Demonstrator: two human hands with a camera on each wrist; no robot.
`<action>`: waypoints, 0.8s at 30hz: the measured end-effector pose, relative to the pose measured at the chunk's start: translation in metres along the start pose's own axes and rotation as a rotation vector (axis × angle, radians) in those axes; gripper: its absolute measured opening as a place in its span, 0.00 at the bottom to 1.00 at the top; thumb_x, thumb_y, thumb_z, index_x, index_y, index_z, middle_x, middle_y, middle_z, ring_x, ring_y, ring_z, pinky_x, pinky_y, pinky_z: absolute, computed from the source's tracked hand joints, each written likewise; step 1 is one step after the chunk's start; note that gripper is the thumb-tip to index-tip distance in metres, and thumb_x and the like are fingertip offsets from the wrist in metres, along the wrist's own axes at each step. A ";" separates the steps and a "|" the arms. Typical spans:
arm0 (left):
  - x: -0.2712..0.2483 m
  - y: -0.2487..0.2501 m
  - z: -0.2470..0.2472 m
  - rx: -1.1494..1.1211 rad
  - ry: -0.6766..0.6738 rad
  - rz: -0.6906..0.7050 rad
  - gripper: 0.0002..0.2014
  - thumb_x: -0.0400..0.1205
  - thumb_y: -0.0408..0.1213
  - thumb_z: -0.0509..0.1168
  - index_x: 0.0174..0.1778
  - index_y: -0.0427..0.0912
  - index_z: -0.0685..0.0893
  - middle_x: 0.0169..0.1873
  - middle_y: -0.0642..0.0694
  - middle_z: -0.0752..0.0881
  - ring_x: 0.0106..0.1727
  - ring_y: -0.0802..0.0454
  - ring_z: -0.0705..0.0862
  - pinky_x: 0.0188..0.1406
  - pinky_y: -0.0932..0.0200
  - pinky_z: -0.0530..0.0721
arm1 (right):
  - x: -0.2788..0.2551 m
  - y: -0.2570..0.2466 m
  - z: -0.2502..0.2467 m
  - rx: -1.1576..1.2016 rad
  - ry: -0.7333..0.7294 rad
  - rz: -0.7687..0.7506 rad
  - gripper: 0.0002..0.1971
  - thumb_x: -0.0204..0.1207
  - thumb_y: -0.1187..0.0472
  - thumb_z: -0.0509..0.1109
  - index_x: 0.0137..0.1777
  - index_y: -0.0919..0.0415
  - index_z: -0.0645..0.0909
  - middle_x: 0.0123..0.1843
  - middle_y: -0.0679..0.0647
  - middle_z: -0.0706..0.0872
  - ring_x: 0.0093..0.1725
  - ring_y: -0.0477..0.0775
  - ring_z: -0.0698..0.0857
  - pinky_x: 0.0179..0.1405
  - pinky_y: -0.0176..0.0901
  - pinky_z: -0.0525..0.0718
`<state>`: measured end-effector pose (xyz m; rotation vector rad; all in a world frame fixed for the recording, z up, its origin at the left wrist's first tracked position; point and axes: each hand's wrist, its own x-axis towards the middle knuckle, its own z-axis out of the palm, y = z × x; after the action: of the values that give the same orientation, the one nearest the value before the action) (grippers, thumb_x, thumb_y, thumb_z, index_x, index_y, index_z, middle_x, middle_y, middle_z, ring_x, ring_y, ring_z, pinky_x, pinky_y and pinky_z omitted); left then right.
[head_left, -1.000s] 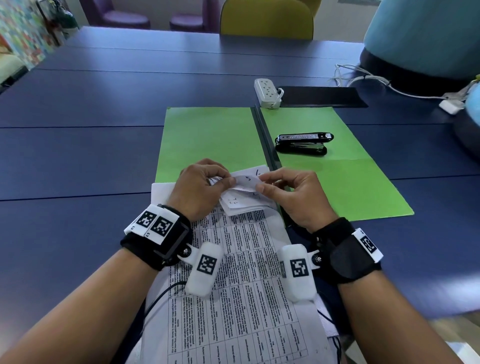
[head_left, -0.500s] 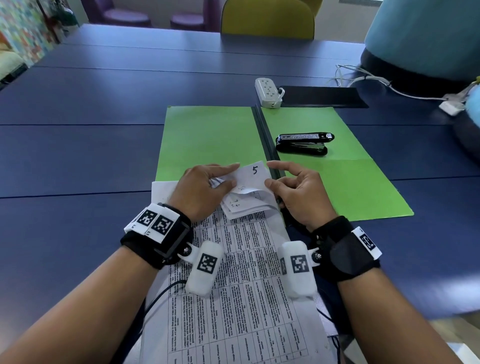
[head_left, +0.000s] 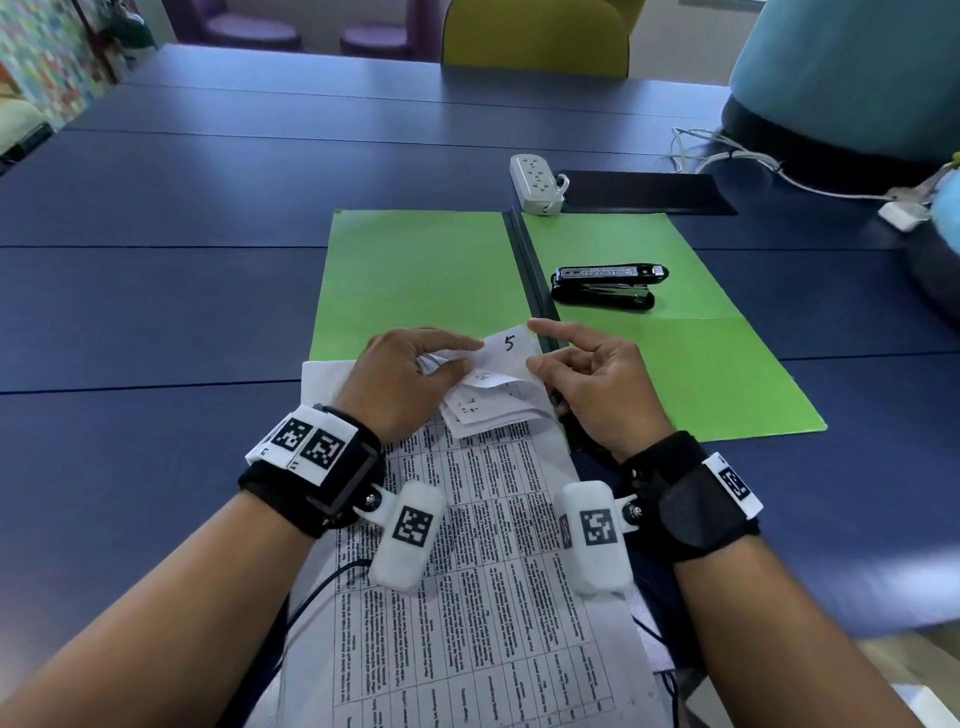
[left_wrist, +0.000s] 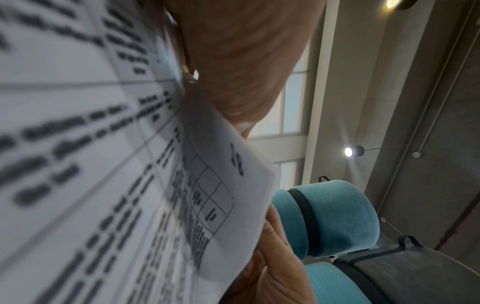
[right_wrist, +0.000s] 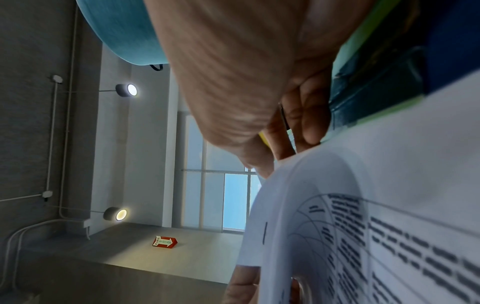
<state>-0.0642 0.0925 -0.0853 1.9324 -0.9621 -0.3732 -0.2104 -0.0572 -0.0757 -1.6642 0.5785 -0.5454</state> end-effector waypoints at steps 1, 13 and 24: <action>0.000 0.000 0.000 0.005 0.001 -0.004 0.06 0.83 0.42 0.73 0.50 0.61 0.91 0.55 0.60 0.90 0.54 0.59 0.88 0.60 0.54 0.87 | 0.000 0.000 0.000 -0.006 -0.001 -0.003 0.17 0.76 0.69 0.75 0.58 0.47 0.86 0.38 0.62 0.88 0.29 0.51 0.79 0.27 0.39 0.81; 0.003 -0.003 0.002 -0.180 0.031 -0.051 0.26 0.79 0.64 0.61 0.33 0.46 0.92 0.44 0.53 0.92 0.44 0.53 0.89 0.46 0.56 0.83 | -0.002 -0.002 -0.001 -0.085 -0.008 -0.014 0.13 0.79 0.54 0.74 0.39 0.63 0.89 0.32 0.70 0.85 0.27 0.55 0.78 0.27 0.41 0.77; 0.003 -0.001 0.002 -0.054 0.039 -0.034 0.13 0.83 0.48 0.71 0.36 0.47 0.92 0.39 0.54 0.88 0.32 0.58 0.82 0.31 0.68 0.76 | -0.001 0.003 -0.001 -0.138 -0.006 -0.012 0.04 0.74 0.67 0.78 0.38 0.62 0.88 0.31 0.54 0.88 0.26 0.43 0.81 0.28 0.35 0.79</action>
<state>-0.0629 0.0889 -0.0869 1.9022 -0.8859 -0.3758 -0.2118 -0.0579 -0.0784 -1.8003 0.6138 -0.5184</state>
